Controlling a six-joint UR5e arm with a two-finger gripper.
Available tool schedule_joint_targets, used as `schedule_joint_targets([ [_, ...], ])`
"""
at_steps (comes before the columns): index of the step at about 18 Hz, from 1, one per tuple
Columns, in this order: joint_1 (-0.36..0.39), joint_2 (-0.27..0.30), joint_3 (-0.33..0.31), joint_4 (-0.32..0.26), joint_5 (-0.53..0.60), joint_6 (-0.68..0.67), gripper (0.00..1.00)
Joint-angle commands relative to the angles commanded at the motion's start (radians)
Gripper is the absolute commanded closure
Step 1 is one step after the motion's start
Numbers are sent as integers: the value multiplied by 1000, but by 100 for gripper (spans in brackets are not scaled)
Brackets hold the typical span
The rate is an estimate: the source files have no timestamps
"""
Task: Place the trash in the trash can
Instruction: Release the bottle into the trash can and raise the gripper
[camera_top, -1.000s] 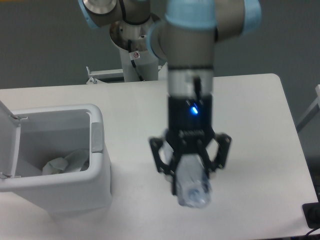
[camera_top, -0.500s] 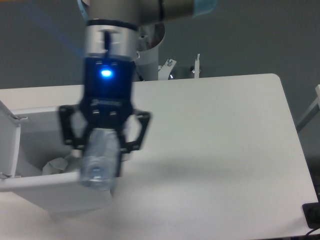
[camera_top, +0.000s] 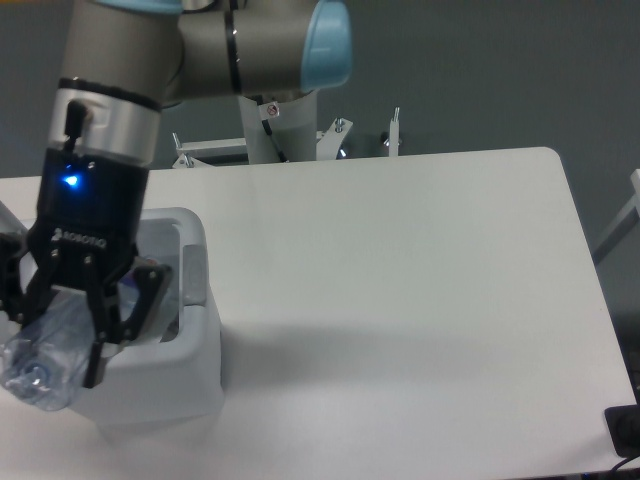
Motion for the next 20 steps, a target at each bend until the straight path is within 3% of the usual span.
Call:
schedule_joint_targets([
  [2, 0, 5, -37, 0, 2, 2, 39],
  [4, -3, 20, -52, 0, 2, 0, 32],
  [5, -3, 29, -58, 0, 2, -5, 24],
  [6, -3, 41, -72, -2, 3, 0, 6],
  [7, -3, 60, -91, -2, 3, 5, 0],
  [9, -3, 104, -115, -3, 2, -8, 0],
  [12, 23, 115, -111, -3, 8, -6, 0],
  [20, 302, 97, -111, -15, 14, 14, 0],
])
